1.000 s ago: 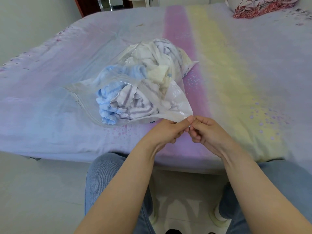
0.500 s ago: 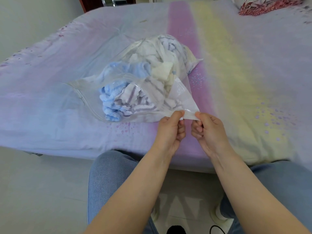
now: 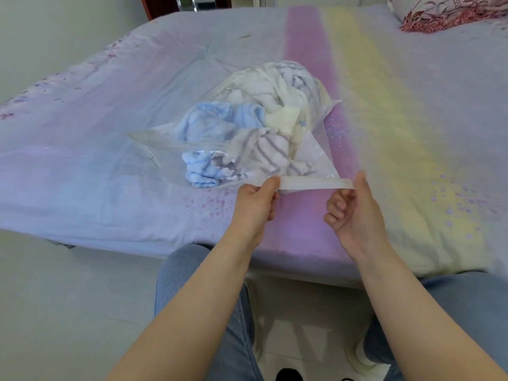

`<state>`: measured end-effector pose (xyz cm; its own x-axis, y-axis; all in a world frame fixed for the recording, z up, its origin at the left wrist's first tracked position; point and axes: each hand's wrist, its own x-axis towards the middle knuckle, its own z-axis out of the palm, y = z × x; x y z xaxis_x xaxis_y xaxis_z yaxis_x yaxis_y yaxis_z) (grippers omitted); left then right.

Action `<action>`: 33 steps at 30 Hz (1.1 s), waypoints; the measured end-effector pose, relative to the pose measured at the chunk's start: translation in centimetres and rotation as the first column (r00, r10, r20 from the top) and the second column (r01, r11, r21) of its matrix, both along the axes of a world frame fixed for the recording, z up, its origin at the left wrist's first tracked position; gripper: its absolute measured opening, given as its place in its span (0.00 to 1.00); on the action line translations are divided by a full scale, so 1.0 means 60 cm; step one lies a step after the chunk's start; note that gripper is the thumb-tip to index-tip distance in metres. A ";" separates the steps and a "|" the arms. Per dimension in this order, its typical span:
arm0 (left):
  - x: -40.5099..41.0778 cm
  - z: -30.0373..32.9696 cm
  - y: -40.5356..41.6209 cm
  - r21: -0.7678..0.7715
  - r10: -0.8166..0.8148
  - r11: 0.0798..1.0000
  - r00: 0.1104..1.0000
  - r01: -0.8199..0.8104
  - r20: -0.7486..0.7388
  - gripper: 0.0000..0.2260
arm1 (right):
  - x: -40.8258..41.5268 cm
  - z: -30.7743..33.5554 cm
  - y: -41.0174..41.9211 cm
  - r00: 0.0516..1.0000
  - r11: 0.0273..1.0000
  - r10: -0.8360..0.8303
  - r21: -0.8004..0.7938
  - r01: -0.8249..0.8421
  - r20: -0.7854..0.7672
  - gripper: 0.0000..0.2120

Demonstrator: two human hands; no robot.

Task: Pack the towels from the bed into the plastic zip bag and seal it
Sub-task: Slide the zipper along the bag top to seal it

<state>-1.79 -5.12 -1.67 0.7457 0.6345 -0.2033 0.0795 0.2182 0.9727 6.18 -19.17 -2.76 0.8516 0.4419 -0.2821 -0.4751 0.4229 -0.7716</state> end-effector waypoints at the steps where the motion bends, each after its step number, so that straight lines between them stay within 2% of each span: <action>1: 0.002 0.000 -0.004 0.025 -0.001 1.000 1.000 0.001 -0.007 0.20 | -0.010 0.005 0.013 0.996 0.996 0.085 -0.027 -0.085 -0.004 0.24; 3: 0.005 0.002 -0.018 0.034 -0.036 0.999 0.999 0.036 -0.006 0.20 | -0.032 0.011 0.046 0.972 0.961 0.229 -0.171 -0.218 0.046 0.28; 5: 0.006 0.003 -0.039 0.002 -0.074 0.997 0.997 0.074 0.010 0.21 | -0.052 0.013 0.077 0.981 0.954 0.171 -0.266 -0.141 0.094 0.22; 9: 0.009 0.001 -0.047 -0.052 0.009 0.999 0.998 -0.006 0.060 0.21 | -0.068 0.021 0.105 0.993 0.977 -0.080 -0.192 0.097 0.092 0.11; 12: 0.007 0.010 -0.045 -0.132 0.047 0.991 0.993 -0.033 0.106 0.15 | -0.068 0.027 0.104 0.986 0.981 -0.142 -0.119 0.151 0.086 0.14; 15: -0.001 0.020 -0.035 -0.223 0.076 0.974 0.988 -0.045 0.134 0.17 | -0.055 0.032 0.095 0.987 0.989 -0.140 -0.044 0.143 0.073 0.11; 18: -0.012 0.021 -0.003 -0.268 0.154 0.958 0.973 -0.104 0.173 0.19 | -0.037 0.026 0.079 0.986 0.984 -0.168 -0.060 0.169 0.018 0.07; 22: -0.030 0.018 0.026 -0.180 0.156 0.975 0.978 -0.130 0.142 0.19 | -0.028 0.019 0.067 0.994 0.985 -0.113 -0.133 0.110 -0.010 0.09; 24: -0.040 0.018 0.035 -0.018 0.087 0.996 0.994 -0.086 0.073 0.20 | -0.034 0.015 0.066 0.997 0.987 -0.056 -0.154 0.046 -0.058 0.13; 25: -0.047 0.019 0.038 0.112 0.065 0.991 0.997 -0.068 0.031 0.21 | -0.038 0.015 0.067 0.996 0.985 -0.018 -0.170 0.004 -0.083 0.16; 27: -0.063 0.017 0.041 0.403 0.105 0.912 0.994 -0.080 -0.040 0.20 | -0.050 0.020 0.074 0.991 0.968 0.095 -0.223 -0.114 -0.095 0.22; 29: -0.084 0.012 0.040 0.629 0.236 0.750 0.971 -0.204 0.033 0.11 | -0.064 0.030 0.089 0.978 0.942 0.203 -0.261 -0.209 -0.050 0.21; 30: -0.095 0.012 0.043 0.703 0.301 0.646 0.945 -0.298 0.125 0.07 | -0.070 0.037 0.098 0.971 0.934 0.238 -0.267 -0.238 -0.030 0.20; 31: -0.104 0.011 0.051 0.770 0.345 0.508 0.910 -0.386 0.229 0.07 | -0.076 0.044 0.107 0.962 0.926 0.272 -0.269 -0.266 -0.017 0.19; 33: -0.113 -0.001 0.082 0.897 0.350 0.180 0.878 -0.404 0.326 0.13 | -0.088 0.055 0.126 0.938 0.905 0.347 -0.261 -0.336 -0.003 0.17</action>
<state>-8.56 -0.19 -1.70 0.3466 0.5619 0.7511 0.2302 -0.8272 0.5126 0.92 -11.62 0.54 0.6747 0.6263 -0.3906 -0.5200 0.0278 -0.8537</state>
